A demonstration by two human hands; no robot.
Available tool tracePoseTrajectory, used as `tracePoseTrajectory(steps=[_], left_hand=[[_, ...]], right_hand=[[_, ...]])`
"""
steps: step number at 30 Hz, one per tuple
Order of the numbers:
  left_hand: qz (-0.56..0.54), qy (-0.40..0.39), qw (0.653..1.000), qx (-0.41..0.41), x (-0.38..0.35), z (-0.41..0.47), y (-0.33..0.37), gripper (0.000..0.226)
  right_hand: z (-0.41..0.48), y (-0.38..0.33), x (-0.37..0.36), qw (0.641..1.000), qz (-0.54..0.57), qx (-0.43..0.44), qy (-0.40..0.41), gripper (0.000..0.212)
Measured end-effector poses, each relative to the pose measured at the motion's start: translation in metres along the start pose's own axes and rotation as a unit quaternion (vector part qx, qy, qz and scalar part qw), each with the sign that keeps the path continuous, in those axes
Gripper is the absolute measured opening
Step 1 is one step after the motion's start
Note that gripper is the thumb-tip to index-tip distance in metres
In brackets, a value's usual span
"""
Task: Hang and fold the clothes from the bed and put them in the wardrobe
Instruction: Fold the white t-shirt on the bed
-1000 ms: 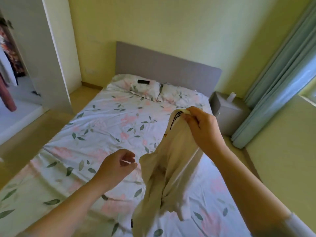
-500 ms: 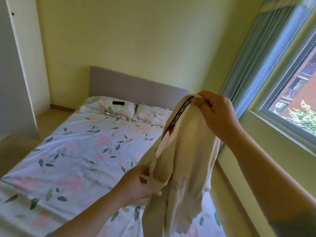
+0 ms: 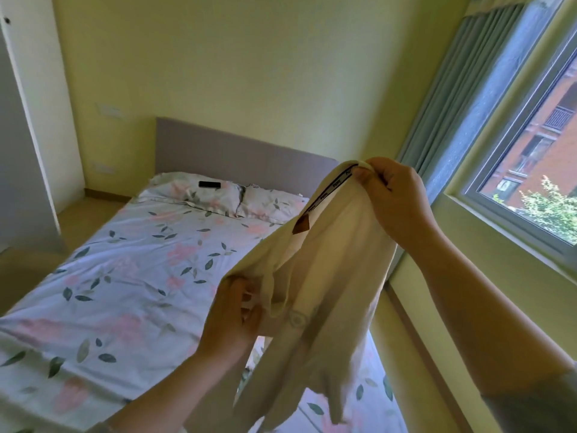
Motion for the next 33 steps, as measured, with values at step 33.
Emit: tracePoseTrajectory(steps=[33], left_hand=[[0.033, -0.048, 0.986, -0.154, 0.117, 0.146, 0.093, 0.009]], right_hand=[[-0.003, 0.083, 0.077, 0.986, -0.088, -0.081, -0.116, 0.04]])
Point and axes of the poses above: each hand's wrist, its own z-axis towards the middle knuckle, its own x-axis out of the back of the hand, y = z × x, the point moved 2 cm from there along z, towards the middle knuckle, and after that the axes turned 9 degrees about -x, right-handed, at the moved point
